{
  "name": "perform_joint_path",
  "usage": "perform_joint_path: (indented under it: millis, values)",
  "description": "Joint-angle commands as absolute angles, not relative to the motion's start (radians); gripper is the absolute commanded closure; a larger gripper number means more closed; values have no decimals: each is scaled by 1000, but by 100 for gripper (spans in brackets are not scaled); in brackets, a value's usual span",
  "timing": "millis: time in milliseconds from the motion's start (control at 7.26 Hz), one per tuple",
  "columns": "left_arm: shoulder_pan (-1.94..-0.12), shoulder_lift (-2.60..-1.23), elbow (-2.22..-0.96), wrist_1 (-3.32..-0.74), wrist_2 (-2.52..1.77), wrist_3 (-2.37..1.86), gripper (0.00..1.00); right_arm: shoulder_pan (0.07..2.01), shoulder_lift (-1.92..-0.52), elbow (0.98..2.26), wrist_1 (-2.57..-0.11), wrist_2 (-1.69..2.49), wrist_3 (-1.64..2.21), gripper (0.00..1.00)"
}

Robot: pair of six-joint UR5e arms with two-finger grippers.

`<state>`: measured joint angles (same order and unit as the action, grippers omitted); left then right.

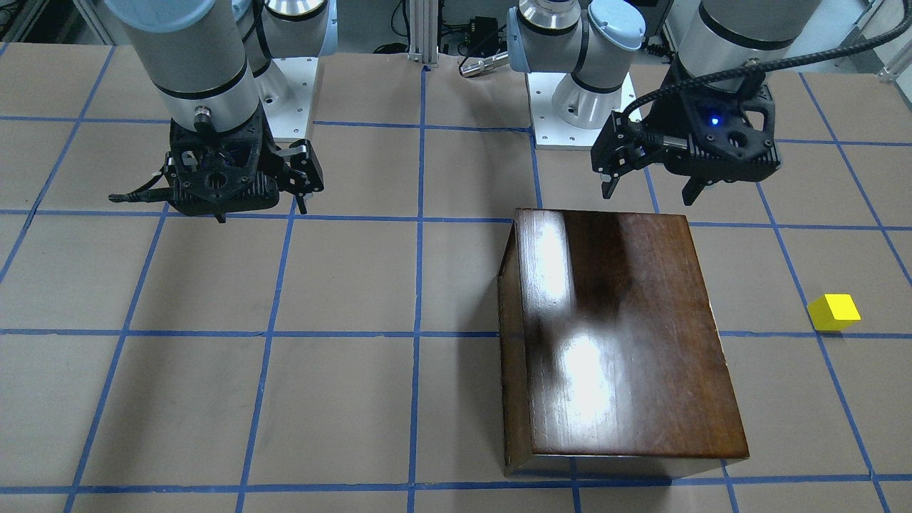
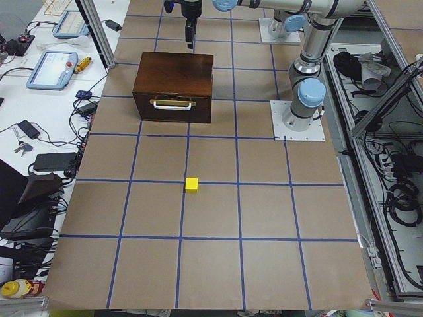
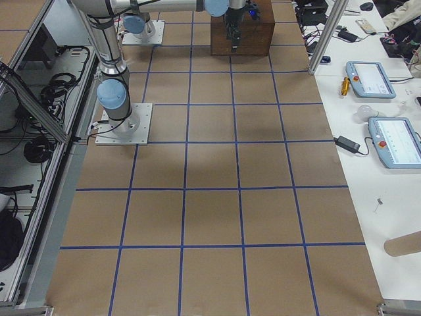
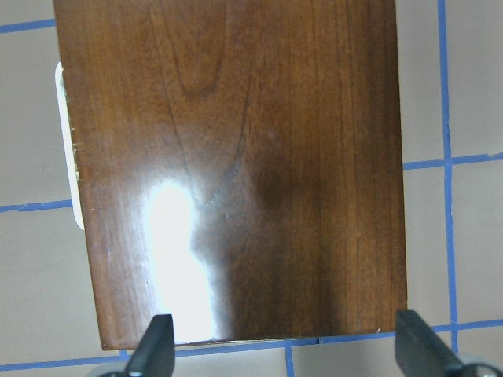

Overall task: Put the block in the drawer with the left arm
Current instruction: 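Move the left gripper down beside the cabinet toward the white drawer handle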

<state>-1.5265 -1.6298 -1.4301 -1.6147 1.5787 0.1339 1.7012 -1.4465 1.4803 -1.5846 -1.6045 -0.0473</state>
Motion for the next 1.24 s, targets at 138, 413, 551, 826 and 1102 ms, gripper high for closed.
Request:
perform_joint_path:
  millis: [138,413,551,826,1102]
  values:
    - [-1335,-1631,-1427,-1620,1569,287,0,1701,-1447,1480,-1585,-1605,-48,0]
    - [-1248,-1667,-1427,-1612,1580,320,0,1701,-1447,1480,-1585,-1605,-48,0]
    - [-1171,-1701,-1437,-1621,1580,444,0,1701,-1447,1480,-1585,-1605,-46,0]
    - [-1089,-1808,-1434,-1596,1563,584,0,1701,-1447,1480,-1585,-1605,-48,0]
    - [-1082,-1877,-1442,-1566,1476,607,0,1701,-1447,1480,-1585,-1605,-46,0]
